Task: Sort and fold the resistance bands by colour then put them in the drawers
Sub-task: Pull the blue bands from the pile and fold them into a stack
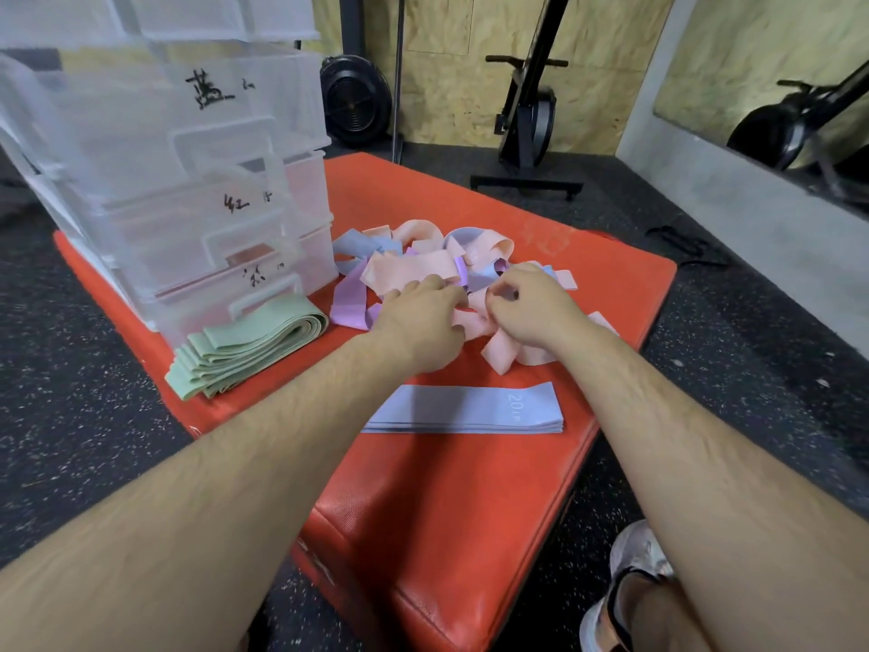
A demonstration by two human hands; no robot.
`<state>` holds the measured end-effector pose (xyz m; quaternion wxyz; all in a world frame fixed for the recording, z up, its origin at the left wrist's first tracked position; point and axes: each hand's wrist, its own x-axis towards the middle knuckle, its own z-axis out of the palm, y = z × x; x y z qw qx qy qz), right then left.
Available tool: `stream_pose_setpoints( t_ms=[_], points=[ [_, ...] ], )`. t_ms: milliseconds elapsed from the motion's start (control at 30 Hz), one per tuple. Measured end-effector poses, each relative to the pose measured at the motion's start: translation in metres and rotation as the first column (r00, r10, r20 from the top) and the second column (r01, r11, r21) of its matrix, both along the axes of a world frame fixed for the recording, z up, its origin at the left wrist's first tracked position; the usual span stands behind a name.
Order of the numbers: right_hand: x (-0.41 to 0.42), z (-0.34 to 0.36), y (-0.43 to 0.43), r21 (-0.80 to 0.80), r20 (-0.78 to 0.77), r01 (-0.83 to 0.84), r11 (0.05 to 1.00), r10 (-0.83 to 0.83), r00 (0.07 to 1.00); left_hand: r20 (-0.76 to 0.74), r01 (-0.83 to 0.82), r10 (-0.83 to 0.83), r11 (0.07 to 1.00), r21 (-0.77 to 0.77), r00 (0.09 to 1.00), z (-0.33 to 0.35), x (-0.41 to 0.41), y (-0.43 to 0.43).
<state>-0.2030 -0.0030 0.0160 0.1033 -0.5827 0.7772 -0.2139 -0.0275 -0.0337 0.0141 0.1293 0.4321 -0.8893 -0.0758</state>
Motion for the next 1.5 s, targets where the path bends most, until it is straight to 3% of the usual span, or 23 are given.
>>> stream_pose_setpoints(
  t_ms=[167,233,333,467,567,667,833,1067,1267,1500],
  points=[
    [0.002,0.018,0.009,-0.149,0.235,0.074,0.986,-0.037,0.971,-0.05,-0.017,0.018,1.0,0.018,0.999,0.009,0.013,0.004],
    [0.005,0.025,0.014,-0.234,0.328,0.057,0.971,0.023,0.944,-0.102,-0.029,0.029,1.0,0.006,0.994,0.014,0.018,0.006],
    [0.01,0.043,0.024,-0.43,0.326,0.003,0.903,0.152,0.933,-0.216,-0.045,0.044,0.999,0.003,0.975,0.023,0.025,0.01],
    [0.011,0.07,0.033,-0.595,0.444,0.079,0.8,0.245,0.862,-0.386,-0.031,0.049,0.998,0.055,0.921,0.035,0.032,0.013],
    [0.019,0.078,0.04,-0.567,0.535,0.079,0.82,0.294,0.792,-0.624,0.073,0.132,0.954,0.292,0.77,0.043,0.035,0.015],
    [0.031,0.069,0.044,-0.522,0.514,-0.011,0.853,0.325,0.794,-0.75,0.261,0.237,0.838,0.479,0.617,0.053,0.039,0.02],
    [0.038,0.051,0.045,-0.421,0.527,-0.107,0.901,0.339,0.779,-0.796,0.277,0.246,0.847,0.454,0.552,0.052,0.049,0.019],
    [0.049,0.039,0.046,-0.279,0.447,-0.216,0.936,0.325,0.833,-0.754,0.222,0.221,0.871,0.439,0.619,0.047,0.056,0.021],
    [0.052,0.028,0.042,-0.234,0.383,-0.262,0.936,0.337,0.86,-0.646,0.159,0.161,0.899,0.407,0.746,0.045,0.059,0.021],
    [0.048,0.02,0.04,-0.135,0.354,-0.29,0.947,0.319,0.879,-0.648,0.121,0.252,0.872,0.474,0.719,0.045,0.067,0.015]
  ],
)
